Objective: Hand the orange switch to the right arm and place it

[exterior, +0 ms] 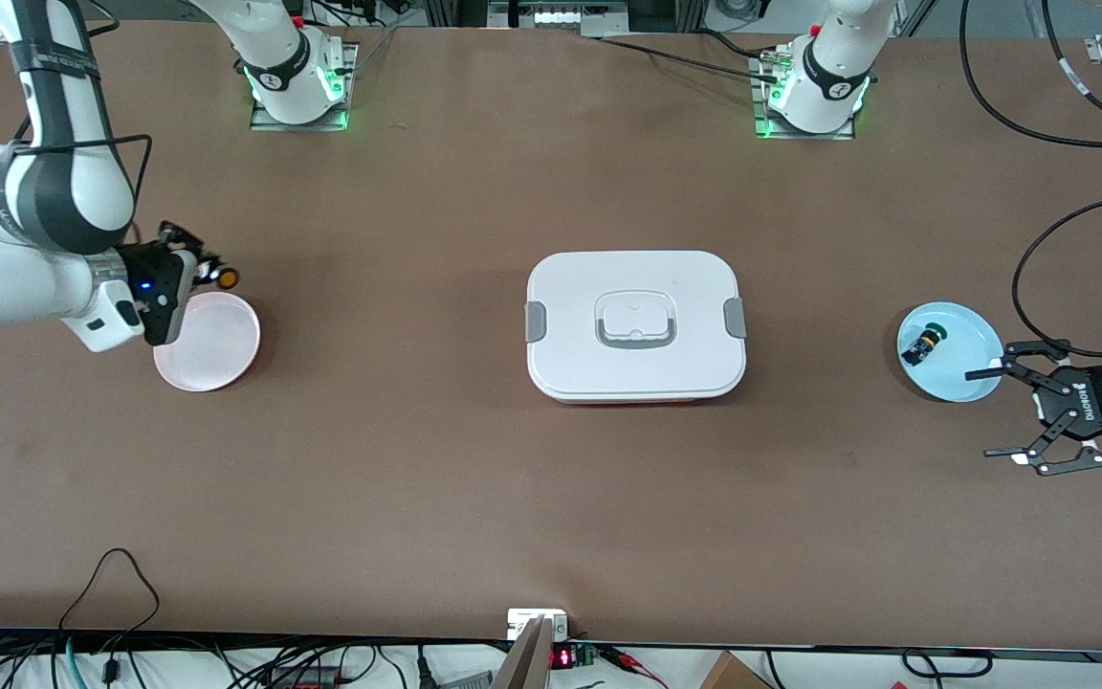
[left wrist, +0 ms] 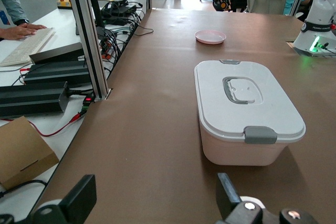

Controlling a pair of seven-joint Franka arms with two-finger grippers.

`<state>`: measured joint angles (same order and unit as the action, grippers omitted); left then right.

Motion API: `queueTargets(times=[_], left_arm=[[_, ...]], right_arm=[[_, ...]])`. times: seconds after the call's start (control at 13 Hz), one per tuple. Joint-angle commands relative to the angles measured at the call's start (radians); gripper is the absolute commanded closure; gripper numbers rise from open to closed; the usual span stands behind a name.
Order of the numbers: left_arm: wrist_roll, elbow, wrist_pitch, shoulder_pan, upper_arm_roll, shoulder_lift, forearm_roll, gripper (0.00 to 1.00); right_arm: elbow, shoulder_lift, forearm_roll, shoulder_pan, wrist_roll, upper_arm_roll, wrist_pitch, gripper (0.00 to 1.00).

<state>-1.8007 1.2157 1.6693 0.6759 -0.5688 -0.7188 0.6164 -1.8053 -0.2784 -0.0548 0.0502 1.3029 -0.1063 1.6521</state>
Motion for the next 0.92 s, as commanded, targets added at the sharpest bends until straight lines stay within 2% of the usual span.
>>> queueTargets(times=[0.0, 0.15, 0.31, 0.46, 0.62, 0.85], left_arm=[[0.085, -0.01, -0.017, -0.015, 0.021, 0.074, -0.066, 0.0], [0.224, 0.005, -0.008, -0.044, 0.042, 0.181, -0.144, 0.0], [0.387, 0.01, -0.003, -0.16, 0.183, 0.296, -0.156, 0.0], [0.595, 0.044, 0.015, -0.334, 0.37, 0.401, -0.176, 0.0], [0.833, 0.109, 0.03, -0.482, 0.482, 0.502, -0.262, 0.0], [1.169, 0.211, 0.072, -0.577, 0.497, 0.628, -0.406, 0.0]], right_arm=[[-0.041, -0.002, 0.143, -0.052, 0.146, 0.011, 0.154, 0.99], [-0.103, -0.002, 0.206, -0.073, 0.2, 0.011, 0.282, 0.99], [-0.158, -0.002, 0.211, -0.084, 0.225, 0.011, 0.363, 0.99], [-0.215, -0.001, 0.243, -0.084, 0.228, 0.011, 0.443, 0.99], [-0.273, 0.001, 0.276, -0.088, 0.228, 0.011, 0.541, 0.98], [-0.313, -0.01, 0.298, -0.09, 0.22, 0.011, 0.642, 0.99]])
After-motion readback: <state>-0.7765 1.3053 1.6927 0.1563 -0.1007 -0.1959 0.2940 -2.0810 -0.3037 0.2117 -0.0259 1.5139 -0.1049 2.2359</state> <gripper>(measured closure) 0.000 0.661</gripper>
